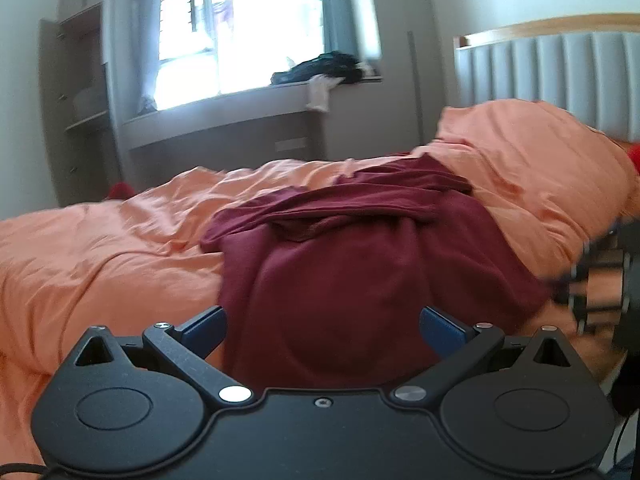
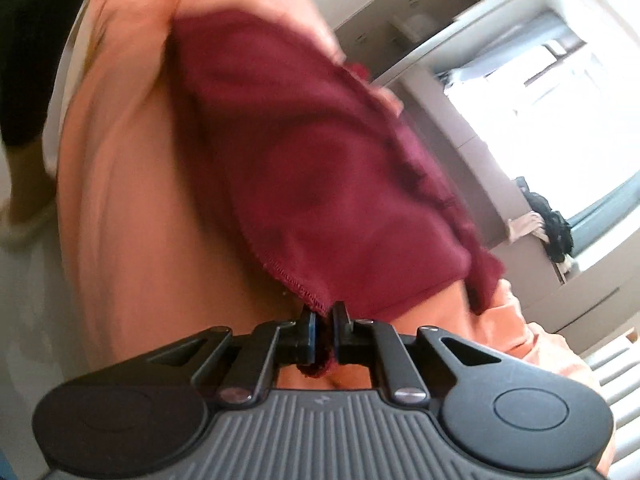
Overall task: Fold small clothes
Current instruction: 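Grasp the shirt edge with the right gripper and lift it toward the left gripper, then grasp the lifted shirt edge with the left gripper while the right gripper holds, fold it over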
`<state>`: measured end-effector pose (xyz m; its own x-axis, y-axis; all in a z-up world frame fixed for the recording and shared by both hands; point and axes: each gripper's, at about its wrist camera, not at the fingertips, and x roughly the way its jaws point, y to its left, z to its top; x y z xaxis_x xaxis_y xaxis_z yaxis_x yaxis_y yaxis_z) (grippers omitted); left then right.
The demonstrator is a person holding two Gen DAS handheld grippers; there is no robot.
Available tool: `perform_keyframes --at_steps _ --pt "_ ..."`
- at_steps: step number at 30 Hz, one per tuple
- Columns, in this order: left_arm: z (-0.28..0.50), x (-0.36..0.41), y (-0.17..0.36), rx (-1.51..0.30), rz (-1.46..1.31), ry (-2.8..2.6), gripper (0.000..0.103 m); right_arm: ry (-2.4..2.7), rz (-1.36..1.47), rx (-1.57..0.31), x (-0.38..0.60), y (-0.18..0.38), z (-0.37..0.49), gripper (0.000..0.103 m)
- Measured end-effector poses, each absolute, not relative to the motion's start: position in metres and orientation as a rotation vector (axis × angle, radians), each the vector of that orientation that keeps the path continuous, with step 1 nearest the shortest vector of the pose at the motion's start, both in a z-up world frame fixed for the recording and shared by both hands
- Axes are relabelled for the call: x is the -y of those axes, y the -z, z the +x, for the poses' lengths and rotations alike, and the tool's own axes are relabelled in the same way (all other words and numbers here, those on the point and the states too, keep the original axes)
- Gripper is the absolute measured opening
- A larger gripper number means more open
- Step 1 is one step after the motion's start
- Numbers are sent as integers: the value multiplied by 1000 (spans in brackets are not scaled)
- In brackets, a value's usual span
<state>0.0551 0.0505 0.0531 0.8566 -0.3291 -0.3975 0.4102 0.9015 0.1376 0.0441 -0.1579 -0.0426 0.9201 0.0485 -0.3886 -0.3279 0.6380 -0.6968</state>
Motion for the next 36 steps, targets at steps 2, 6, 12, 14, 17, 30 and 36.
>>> perform_keyframes --at_steps 2,6,12,14,17,30,36 --pt "52 -43 -48 -368 236 426 102 -206 -827 -312 165 24 38 8" --pt "46 -24 -37 -345 281 474 102 -164 -718 -219 185 -19 28 7" --pt "40 10 -16 -261 458 337 102 -142 -587 -128 204 -69 12 7" --pt "44 23 -5 -253 541 263 102 -143 -571 -116 203 -77 3 7" --pt "55 34 10 -266 578 188 102 -142 -569 -102 204 -81 -4 7" --pt "101 69 34 -306 560 30 95 -151 -549 -78 212 -90 -2 7" --pt "83 55 22 -244 543 -11 69 -143 -541 -74 214 -89 -3 7"
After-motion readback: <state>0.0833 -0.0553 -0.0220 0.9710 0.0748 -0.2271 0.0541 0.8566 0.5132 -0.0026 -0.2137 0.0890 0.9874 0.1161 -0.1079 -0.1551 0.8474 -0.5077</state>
